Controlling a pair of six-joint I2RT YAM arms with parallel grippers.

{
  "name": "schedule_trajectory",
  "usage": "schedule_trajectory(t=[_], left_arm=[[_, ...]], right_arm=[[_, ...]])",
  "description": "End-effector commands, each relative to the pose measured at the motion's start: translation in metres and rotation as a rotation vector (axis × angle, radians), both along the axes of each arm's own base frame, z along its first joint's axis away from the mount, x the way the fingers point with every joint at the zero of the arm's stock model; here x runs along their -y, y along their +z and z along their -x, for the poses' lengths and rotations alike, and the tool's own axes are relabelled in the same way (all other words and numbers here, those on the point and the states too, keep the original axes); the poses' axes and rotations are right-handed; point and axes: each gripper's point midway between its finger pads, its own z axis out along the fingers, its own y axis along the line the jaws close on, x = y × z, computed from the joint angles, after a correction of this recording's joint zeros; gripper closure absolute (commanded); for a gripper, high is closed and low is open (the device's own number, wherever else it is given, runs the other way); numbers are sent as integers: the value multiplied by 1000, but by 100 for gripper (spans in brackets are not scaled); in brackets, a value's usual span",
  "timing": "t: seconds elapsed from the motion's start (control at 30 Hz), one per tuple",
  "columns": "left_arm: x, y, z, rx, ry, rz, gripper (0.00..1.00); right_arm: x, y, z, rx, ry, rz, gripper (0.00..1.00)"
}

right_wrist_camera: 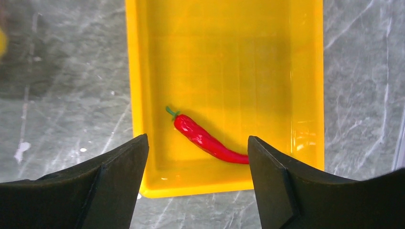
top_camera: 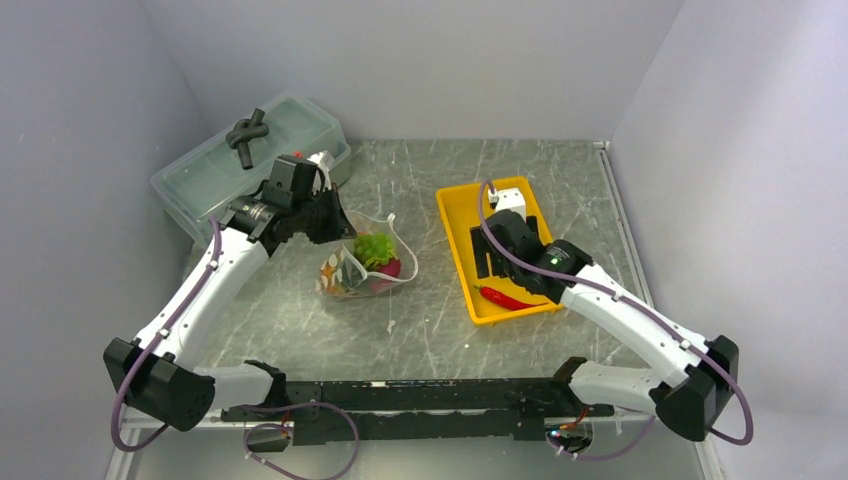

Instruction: Place the food in the zip-top bag and seal the zipper

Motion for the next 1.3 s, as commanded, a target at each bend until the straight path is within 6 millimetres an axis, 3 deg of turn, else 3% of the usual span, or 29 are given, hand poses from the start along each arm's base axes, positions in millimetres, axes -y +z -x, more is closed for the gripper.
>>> schedule_trajectory(t=[0.0,0.27,0.67,1.27], left_arm=[[4,23,-2,95,-37,42,100],[2,21,1,102,-48,29,100],[-1,22,4,115,-51,22,100],[-3,22,4,118,-49,20,100]], right_arm=[[4,-22,2,-79,-11,6,20],[6,-67,3,-218,4,47,18],[1,-116,5,-362,28,53,17],[5,-161,1,-476,-47,134,17]])
